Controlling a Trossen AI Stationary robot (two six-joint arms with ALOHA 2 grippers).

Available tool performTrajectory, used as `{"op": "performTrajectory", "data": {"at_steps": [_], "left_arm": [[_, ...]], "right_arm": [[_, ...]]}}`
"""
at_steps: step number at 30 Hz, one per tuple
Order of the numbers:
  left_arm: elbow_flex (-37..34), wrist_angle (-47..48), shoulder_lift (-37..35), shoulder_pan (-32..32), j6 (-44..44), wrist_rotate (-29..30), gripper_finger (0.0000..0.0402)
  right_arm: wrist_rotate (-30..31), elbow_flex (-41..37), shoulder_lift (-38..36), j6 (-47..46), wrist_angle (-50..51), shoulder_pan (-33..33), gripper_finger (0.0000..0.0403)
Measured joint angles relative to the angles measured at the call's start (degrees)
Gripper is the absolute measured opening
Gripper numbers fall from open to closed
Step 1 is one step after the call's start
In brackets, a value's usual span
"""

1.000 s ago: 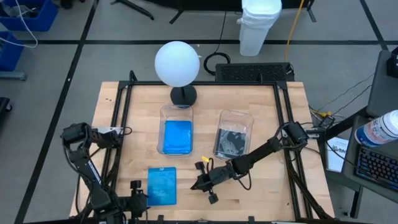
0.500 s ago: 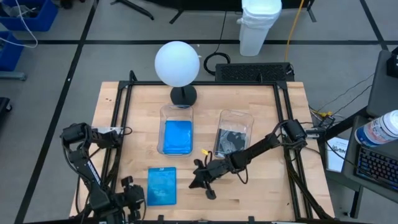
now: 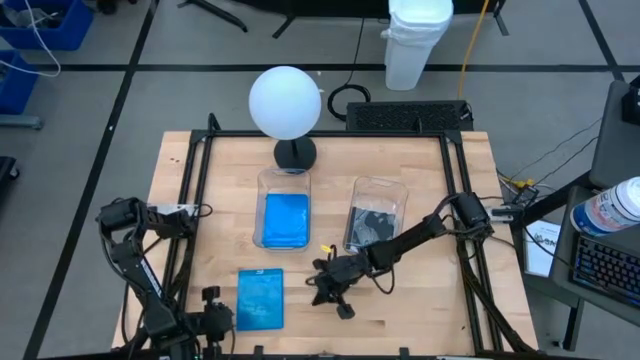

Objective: Pick & place jewel cases by type
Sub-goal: Adjust the right transparent bin

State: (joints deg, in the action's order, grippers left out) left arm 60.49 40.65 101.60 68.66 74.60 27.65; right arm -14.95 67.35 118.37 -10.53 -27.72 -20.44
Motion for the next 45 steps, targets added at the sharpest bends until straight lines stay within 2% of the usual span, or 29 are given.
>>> {"op": "performTrajectory", "data": {"at_steps": [2,4,7,9,13,29,32,34,36,38,41,43,45], "left_arm": [[0.0,-0.6,0.0,0.0,-0.6,2.4,0.0133],[0.0,-1.3,0.0,0.3,-2.7,5.7,0.0133],[0.0,-3.0,0.0,0.4,-7.5,8.3,0.0133],[0.0,-4.4,0.3,0.2,-10.9,8.5,0.0133],[1.0,-4.2,2.5,0.2,-14.1,8.4,0.0133],[1.1,-3.1,3.9,0.9,-13.6,6.9,0.0133],[1.1,-3.1,3.9,0.8,-13.0,6.9,0.0133],[1.1,-3.2,3.9,0.8,-13.0,6.9,0.0133],[1.1,-3.2,3.9,0.8,-12.8,6.9,0.0133],[1.1,-3.2,3.9,0.8,-12.7,6.9,0.0133],[1.1,-3.3,3.9,0.8,-12.6,6.9,0.0133],[1.1,-3.3,3.9,0.8,-12.6,7.2,0.0133],[1.1,-3.2,3.9,0.8,-12.7,7.2,0.0133]], "right_arm": [[-2.5,-0.1,1.7,0.4,1.5,-0.1,0.0],[-3.0,0.1,3.2,0.6,-1.6,-0.2,0.0],[-0.7,1.4,5.6,-0.4,-3.3,0.4,0.0],[2.6,2.6,6.7,-1.6,-2.2,0.8,0.0],[3.2,4.5,7.6,-2.0,-0.3,1.1,0.0],[2.9,5.1,3.3,-2.3,1.6,0.1,0.0],[4.6,9.8,-0.7,-0.2,14.1,-1.9,0.0],[12.4,14.9,-3.4,3.8,28.7,-5.1,0.0],[22.7,21.3,-4.9,6.7,45.4,-9.0,0.0],[29.3,27.2,-6.0,6.7,62.2,-12.3,0.0],[31.3,31.3,-7.9,0.9,78.7,-15.7,0.0],[31.9,31.2,-9.2,-6.3,84.8,-17.1,0.0],[35.3,30.2,-10.8,-16.1,89.1,-18.1,0.0004]]}}
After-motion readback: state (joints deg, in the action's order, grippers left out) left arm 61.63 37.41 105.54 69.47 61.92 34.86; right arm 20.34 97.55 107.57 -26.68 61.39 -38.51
